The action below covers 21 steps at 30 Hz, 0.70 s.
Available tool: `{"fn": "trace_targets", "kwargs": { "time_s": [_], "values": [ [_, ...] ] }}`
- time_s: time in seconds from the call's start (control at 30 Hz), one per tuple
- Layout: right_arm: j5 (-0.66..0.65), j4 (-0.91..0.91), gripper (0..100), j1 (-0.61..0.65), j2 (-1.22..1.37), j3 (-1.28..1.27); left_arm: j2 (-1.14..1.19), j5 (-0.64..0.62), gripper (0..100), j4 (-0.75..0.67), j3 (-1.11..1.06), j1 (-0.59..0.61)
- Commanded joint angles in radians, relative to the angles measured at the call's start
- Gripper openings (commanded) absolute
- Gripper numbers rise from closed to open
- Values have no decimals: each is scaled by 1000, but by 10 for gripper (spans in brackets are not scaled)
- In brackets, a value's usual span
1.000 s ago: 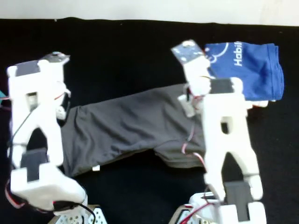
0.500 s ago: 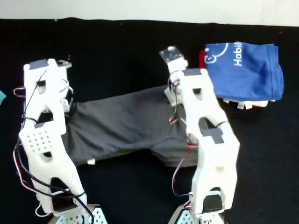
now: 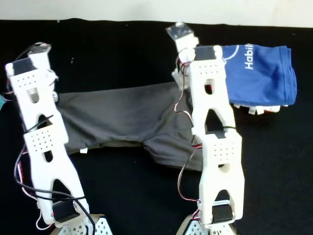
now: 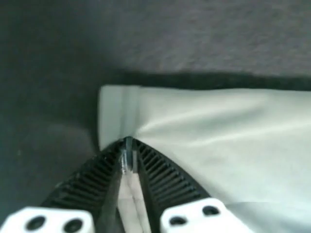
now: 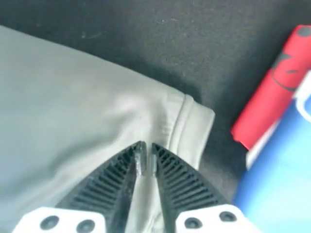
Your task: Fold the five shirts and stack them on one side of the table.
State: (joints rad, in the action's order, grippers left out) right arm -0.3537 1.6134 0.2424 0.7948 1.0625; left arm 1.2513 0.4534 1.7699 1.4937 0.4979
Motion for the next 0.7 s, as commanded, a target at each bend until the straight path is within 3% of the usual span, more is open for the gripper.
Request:
{"fn": "trace_targets", "kwargs": {
  "time_s": [0.0, 0.3, 0.53, 0.67],
  "values": [
    [6, 117, 33, 12, -16, 196, -225, -14, 8, 12, -153, 5],
    [6, 154, 33, -4, -59, 346, -880, 15, 9, -8, -1076, -53],
    [6, 154, 32, 13, -450, -5, -1155, 69, 9, -470, -1785, -4],
    [2, 151, 30, 54, -682, -348, -1193, 109, 9, -655, -1985, 45]
  ]
}}
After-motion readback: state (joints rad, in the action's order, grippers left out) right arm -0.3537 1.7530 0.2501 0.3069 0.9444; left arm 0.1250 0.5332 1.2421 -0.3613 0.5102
